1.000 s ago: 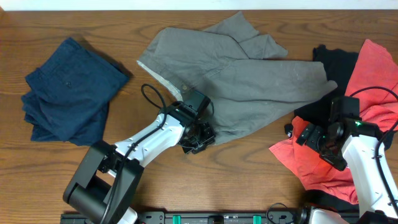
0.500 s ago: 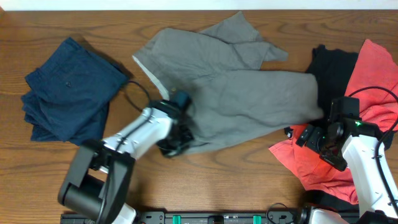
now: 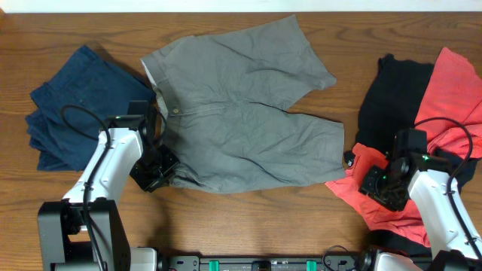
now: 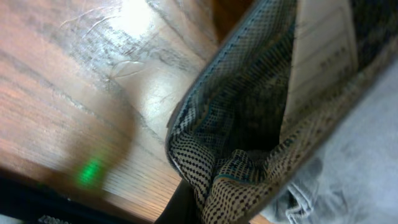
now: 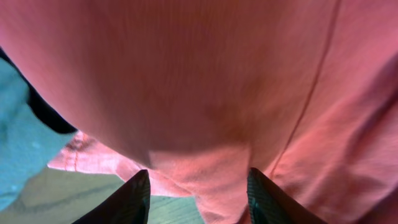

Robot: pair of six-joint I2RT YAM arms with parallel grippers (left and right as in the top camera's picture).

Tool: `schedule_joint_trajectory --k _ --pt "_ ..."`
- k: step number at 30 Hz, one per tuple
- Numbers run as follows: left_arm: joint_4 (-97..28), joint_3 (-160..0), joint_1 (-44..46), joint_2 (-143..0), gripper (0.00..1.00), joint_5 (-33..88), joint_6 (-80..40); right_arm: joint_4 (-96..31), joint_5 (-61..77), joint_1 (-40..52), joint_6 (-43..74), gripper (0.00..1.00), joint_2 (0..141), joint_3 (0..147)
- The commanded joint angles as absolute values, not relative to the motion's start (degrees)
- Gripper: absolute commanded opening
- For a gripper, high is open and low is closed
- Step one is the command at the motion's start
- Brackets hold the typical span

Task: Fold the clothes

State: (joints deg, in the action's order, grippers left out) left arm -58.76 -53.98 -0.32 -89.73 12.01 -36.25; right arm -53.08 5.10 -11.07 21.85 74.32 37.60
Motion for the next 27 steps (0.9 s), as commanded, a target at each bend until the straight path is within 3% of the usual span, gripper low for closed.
schedule_joint_trajectory --k 1,6,13,22,27 --pt "-59.48 -53.84 -0.58 -89.06 0.06 11.29 -33.04 -52.9 7.38 -11.62 21.19 0.47 74.37 36.67" --pt "-59.42 -53.84 -0.58 -89.06 0.06 11.29 -33.01 -50.02 6.98 -11.62 21.19 0.39 74.52 36.62" --pt "-59.33 -53.84 -0.58 -89.06 0.06 11.29 -32.99 -41.12 1.04 -11.62 21.37 0.4 78.98 35.29" --pt "-59.33 -53.84 -0.58 -89.06 0.06 11.31 -33.01 -29.04 -10.68 -12.91 21.85 0.48 88.27 33.98" --pt "-59.31 -53.84 -0.56 -89.06 0.06 11.31 -33.04 -22.85 -18.92 -19.07 22.24 0.54 88.36 35.22"
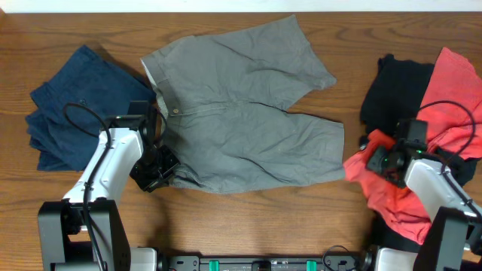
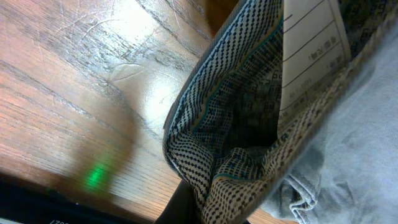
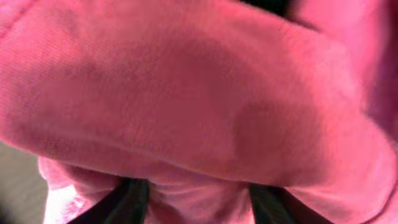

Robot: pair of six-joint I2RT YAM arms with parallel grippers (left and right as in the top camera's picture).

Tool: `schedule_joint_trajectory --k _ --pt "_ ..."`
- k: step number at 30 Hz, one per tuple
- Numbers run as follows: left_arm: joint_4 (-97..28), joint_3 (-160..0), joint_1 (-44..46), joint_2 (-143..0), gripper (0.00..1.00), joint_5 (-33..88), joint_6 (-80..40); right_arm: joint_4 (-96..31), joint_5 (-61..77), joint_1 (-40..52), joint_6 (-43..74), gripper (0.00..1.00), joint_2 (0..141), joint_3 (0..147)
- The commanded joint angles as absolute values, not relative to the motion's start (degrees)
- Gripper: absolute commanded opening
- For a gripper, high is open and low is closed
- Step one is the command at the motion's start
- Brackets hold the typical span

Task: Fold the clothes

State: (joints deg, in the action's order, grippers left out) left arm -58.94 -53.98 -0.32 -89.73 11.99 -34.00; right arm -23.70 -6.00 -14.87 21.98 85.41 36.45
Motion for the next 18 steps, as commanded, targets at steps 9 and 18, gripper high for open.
schedule_joint_trajectory --k 9,18 --pt "-59.35 -53.84 -0.58 -89.06 0.07 11.31 -33.04 -27.66 -27.0 -33.01 31.7 0.54 88.36 40.36" --pt "-58.85 -53.84 -0.56 -89.06 0.1 11.29 -33.04 -27.75 11.11 -35.64 12.29 0.75 86.89 46.5"
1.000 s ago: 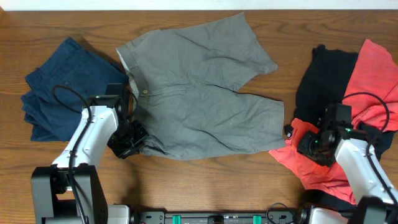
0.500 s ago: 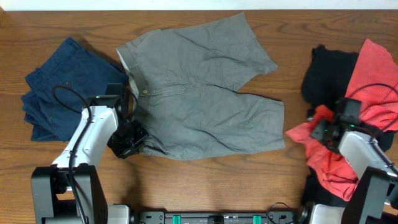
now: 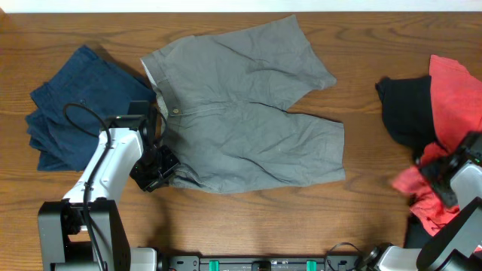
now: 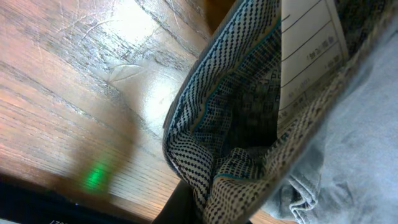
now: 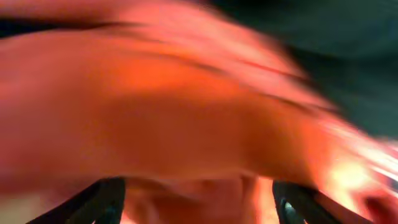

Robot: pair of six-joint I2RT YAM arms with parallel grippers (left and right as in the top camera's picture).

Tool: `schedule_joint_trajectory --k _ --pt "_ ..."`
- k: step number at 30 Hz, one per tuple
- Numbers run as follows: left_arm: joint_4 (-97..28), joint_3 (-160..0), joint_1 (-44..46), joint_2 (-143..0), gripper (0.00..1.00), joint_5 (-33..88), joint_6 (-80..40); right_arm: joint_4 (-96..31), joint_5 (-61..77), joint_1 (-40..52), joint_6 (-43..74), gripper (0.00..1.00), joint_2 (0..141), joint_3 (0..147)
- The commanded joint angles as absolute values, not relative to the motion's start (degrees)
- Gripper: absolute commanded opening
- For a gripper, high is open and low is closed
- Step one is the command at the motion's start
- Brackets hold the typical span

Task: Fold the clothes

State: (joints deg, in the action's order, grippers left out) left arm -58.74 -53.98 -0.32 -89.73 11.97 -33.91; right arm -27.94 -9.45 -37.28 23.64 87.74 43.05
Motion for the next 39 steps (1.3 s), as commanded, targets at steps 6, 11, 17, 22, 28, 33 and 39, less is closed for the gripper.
schedule_joint_trajectory --k 6,11,17,22,28,33,39 --pt "-58.89 -53.84 -0.56 -89.06 0.1 11.29 -33.01 -36.6 25.56 -30.3 8.47 0.81 82.02 47.77" --pt "-58.89 -53.84 -0.56 -89.06 0.1 11.29 -33.01 -46.3 25.52 -25.34 8.23 0.87 80.99 46.72" --pt "-58.85 -53.84 -0.56 -89.06 0.11 11.27 -33.01 -47.66 25.5 -19.81 10.48 0.87 80.99 41.3" --pt "-58.85 -53.84 -0.56 -89.06 0.11 11.27 -33.01 -39.7 25.61 -17.28 16.51 0.83 80.99 34.22" --pt "-58.85 -53.84 -0.56 -89.06 0.11 11.27 -32.99 -28.77 25.96 -12.99 24.03 0.82 80.99 28.23" --pt "-58.83 -53.84 -0.56 -89.06 0.11 11.27 -32.99 -26.15 25.91 -8.88 28.25 0.79 80.99 26.89" --pt "-58.87 -53.84 -0.56 -89.06 0.11 11.29 -32.99 -26.46 24.64 -6.68 30.41 0.63 80.99 26.85"
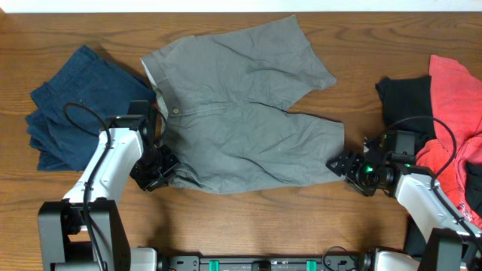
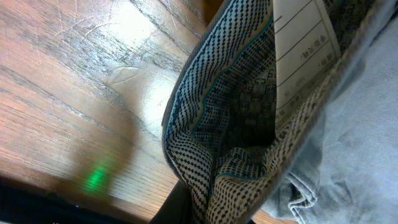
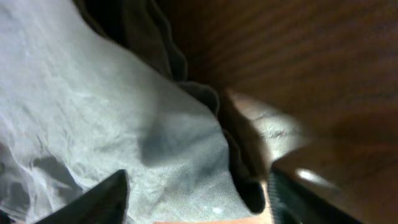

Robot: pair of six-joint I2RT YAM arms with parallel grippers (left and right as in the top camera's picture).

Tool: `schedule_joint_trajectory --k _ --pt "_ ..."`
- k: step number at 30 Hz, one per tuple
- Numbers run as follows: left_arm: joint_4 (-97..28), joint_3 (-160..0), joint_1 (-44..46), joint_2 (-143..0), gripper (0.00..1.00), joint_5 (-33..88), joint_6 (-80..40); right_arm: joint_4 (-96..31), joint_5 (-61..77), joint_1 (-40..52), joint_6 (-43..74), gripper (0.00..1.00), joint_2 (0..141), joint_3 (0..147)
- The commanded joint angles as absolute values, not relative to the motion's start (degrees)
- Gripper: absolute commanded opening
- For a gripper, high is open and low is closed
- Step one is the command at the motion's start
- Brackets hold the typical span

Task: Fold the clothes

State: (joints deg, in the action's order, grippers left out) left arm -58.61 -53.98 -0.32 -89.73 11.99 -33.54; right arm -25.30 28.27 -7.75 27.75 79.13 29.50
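The grey shorts (image 1: 241, 113) lie spread flat in the middle of the table. My left gripper (image 1: 160, 170) is at their lower left corner, shut on the waistband. In the left wrist view the gripper (image 2: 211, 208) pinches the dotted lining (image 2: 230, 124) beside a white label (image 2: 301, 43). My right gripper (image 1: 340, 163) stands open at the lower right leg hem. The right wrist view shows grey cloth (image 3: 93, 106) and the dark hem edge (image 3: 239, 162) between the spread fingers (image 3: 106, 199) of that gripper (image 3: 199, 208).
A folded blue garment (image 1: 83, 105) lies at the left, close to my left arm. A black garment (image 1: 403, 105) and a red one (image 1: 456, 113) are heaped at the right edge. Bare wood runs along the front of the table (image 1: 248, 226).
My right gripper was at the far right edge with the red garment in it. Now it is open at the shorts' right leg hem, and the red garment lies in the right heap. The left gripper has not moved.
My right gripper first held the red garment where it lay against the shorts' leg. It then held it further right, then at the table's right edge. Now the red cloth lies clear of the shorts and the gripper is back at the hem. The left gripper kept the waistband throughout.
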Motion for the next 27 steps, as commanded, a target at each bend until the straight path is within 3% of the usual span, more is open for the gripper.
schedule_joint_trajectory --k 1,4,11,20,27 --pt "-58.89 -53.84 -0.56 -89.06 0.1 11.29 -32.97 -26.55 24.64 -6.68 30.44 0.57 80.99 26.85" --pt "-58.87 -53.84 -0.56 -89.06 0.11 11.27 -32.97 -26.55 24.43 -6.68 30.41 0.47 80.99 26.85" --pt "-58.87 -53.84 -0.56 -89.06 0.1 11.27 -32.97 -26.55 23.77 -6.7 30.41 0.02 80.99 26.85" --pt "-63.46 -53.84 -0.56 -89.01 0.06 11.33 -29.43 -30.2 22.39 -8.4 29.39 0.01 79.7 30.74" --pt "-67.92 -53.84 2.2 -84.18 0.06 11.57 -21.63 -46.59 14.33 -9.43 23.83 0.01 72.29 43.51"
